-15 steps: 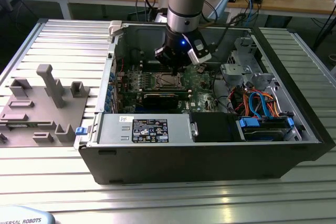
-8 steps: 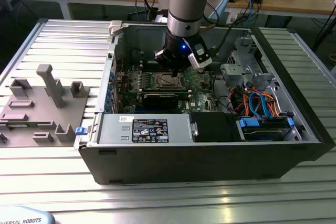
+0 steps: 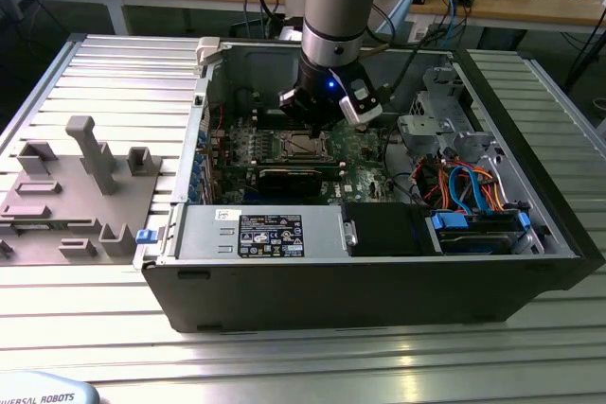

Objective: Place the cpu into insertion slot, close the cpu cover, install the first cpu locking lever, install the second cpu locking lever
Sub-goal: 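Install the second cpu locking lever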

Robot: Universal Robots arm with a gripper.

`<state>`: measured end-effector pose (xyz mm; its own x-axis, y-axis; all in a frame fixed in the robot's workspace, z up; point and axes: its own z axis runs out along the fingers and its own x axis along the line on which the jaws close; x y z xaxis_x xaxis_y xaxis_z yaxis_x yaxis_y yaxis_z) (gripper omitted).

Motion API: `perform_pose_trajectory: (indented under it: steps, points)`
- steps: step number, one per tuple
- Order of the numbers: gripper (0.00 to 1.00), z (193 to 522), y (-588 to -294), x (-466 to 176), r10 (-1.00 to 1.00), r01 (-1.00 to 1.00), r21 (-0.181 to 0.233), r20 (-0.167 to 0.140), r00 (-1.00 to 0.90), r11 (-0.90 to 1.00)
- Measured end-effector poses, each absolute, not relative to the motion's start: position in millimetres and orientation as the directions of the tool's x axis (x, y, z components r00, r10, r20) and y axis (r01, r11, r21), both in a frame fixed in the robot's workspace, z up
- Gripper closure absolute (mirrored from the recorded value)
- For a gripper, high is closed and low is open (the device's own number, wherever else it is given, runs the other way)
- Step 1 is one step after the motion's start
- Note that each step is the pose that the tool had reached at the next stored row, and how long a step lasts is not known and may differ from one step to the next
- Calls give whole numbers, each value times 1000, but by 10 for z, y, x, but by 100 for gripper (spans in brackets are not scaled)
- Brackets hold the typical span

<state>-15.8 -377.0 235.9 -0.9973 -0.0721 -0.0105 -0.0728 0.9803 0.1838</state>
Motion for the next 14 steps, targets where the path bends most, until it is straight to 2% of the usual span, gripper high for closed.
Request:
perform_pose_trajectory:
  steps: [14]
  points:
    - [89, 2360, -3788, -159, -72, -73, 184, -11, -997, 980]
